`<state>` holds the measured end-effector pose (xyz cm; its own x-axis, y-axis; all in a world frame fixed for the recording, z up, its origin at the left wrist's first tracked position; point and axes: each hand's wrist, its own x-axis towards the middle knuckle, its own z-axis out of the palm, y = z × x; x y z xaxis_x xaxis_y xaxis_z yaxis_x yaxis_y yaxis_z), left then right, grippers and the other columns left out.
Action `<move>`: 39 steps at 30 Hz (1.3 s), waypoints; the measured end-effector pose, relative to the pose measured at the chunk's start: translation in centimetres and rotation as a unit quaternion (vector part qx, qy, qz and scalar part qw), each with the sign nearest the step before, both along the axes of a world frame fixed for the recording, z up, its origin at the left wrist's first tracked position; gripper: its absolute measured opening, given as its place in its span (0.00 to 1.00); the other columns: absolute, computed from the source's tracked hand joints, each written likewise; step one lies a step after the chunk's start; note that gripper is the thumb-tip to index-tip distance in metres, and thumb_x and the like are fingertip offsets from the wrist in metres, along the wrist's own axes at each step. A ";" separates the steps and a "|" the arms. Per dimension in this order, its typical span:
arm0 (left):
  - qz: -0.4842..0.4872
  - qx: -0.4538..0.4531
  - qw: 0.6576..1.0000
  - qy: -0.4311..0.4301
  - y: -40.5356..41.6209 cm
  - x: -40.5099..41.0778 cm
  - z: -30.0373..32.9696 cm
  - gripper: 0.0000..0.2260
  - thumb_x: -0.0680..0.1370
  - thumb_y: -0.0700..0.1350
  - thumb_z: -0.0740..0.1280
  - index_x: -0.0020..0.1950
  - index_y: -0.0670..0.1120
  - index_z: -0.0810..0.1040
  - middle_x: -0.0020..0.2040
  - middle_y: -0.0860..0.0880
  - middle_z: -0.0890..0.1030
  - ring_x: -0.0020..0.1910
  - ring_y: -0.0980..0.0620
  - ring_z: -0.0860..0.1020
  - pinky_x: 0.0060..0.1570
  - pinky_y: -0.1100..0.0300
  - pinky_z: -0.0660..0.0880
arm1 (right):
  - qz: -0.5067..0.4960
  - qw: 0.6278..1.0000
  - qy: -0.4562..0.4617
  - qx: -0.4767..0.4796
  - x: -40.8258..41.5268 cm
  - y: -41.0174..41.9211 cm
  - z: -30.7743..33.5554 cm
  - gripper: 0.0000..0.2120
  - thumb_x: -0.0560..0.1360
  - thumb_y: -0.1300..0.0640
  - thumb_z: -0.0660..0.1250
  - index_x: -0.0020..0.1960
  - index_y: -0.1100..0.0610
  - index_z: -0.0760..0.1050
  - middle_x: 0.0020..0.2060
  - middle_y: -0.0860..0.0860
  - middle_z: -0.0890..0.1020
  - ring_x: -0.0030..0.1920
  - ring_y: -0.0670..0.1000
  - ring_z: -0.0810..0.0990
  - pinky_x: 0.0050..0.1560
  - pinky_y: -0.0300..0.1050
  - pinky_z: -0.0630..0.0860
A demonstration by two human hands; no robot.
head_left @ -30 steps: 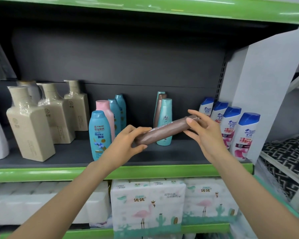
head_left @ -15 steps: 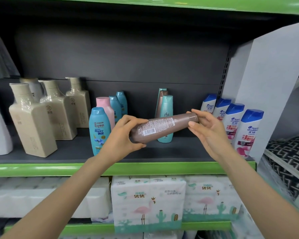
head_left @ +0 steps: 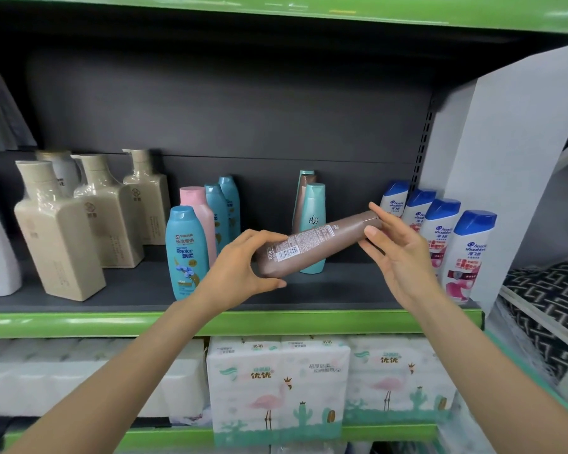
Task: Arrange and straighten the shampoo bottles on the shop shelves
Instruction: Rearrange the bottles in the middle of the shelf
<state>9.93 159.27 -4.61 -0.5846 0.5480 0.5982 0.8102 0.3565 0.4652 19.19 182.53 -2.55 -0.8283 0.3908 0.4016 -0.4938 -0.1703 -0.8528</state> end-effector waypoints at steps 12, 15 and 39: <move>-0.075 -0.025 0.985 -0.153 1.6 -0.7 -0.4 0.24 0.71 0.42 0.73 0.64 0.54 0.72 0.57 0.56 0.78 0.56 0.60 0.75 0.58 0.57 0.74 | -0.021 0.996 -0.020 0.088 -0.8 -0.1 2.2 0.15 0.74 0.64 0.67 0.59 0.54 0.76 0.53 0.53 0.81 0.56 0.48 0.80 0.57 0.46 0.77; -0.070 -0.039 0.985 -0.155 2.5 -0.7 0.0 0.24 0.71 0.42 0.73 0.64 0.53 0.71 0.55 0.52 0.79 0.54 0.55 0.77 0.58 0.53 0.74 | -0.079 0.991 -0.022 0.107 -1.3 -0.5 3.0 0.14 0.74 0.63 0.68 0.58 0.54 0.77 0.51 0.51 0.81 0.54 0.47 0.81 0.53 0.43 0.79; -0.111 0.074 0.952 -0.274 6.2 -1.4 0.3 0.29 0.71 0.34 0.71 0.64 0.57 0.66 0.53 0.44 0.78 0.46 0.51 0.82 0.45 0.53 0.80 | -0.109 0.924 -0.067 0.361 -4.0 -1.2 3.7 0.18 0.73 0.61 0.70 0.62 0.54 0.75 0.49 0.51 0.82 0.49 0.48 0.81 0.51 0.51 0.81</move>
